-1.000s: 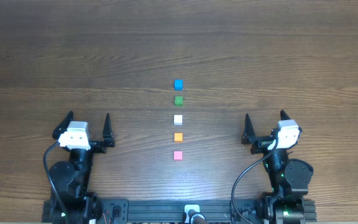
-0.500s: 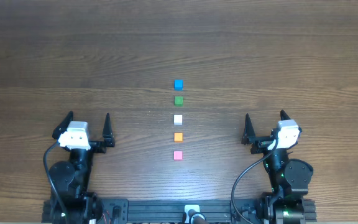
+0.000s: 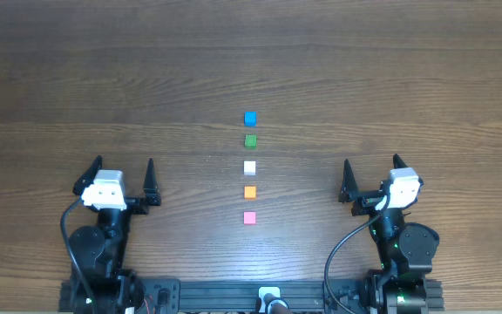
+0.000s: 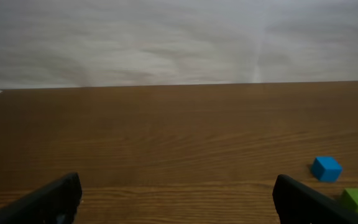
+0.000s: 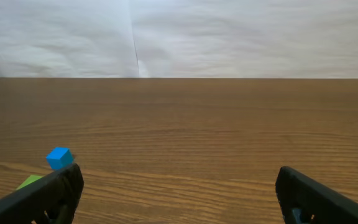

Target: Stack Cubes

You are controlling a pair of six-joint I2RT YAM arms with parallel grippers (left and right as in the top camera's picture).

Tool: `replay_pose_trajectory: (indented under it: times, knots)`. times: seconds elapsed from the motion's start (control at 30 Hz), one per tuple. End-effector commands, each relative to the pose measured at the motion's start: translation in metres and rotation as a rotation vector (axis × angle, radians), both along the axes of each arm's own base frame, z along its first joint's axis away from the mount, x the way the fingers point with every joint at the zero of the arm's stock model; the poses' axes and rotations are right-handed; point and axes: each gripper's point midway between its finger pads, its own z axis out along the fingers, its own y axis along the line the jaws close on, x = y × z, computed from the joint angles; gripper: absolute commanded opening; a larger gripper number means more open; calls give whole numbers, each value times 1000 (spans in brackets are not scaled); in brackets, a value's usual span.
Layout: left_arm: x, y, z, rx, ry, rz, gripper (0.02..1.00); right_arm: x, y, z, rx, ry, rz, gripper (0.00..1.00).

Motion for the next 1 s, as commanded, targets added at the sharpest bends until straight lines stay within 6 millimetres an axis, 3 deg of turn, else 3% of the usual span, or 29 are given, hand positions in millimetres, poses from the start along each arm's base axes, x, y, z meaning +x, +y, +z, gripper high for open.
replay_pose_trajectory:
  times: [0.03,0.13,0.3,0.5,0.57,0.83,1.0]
  knots:
    - [0,-5,1,-15,-9,-28,1000,0,-1,-2,-7,4,-3,991]
    - [0,-9,2,-20,-12,-51,1000,0,-1,-2,-7,4,-3,989]
    - [-4,-33,4,-40,-11,-195,1000,0,-1,-2,-7,4,-3,991]
    - [-11,-39,31,-214,-14,-216,1000,0,-1,-2,-7,4,-3,991]
    - [-17,-40,46,-266,10,-215,998,0,-1,-2,-7,4,-3,993]
    - [-44,-78,143,-392,193,-411,998,0,-1,-2,-7,4,-3,991]
    - [-49,-90,171,-482,477,-419,956,0,-1,-2,-7,4,-3,993]
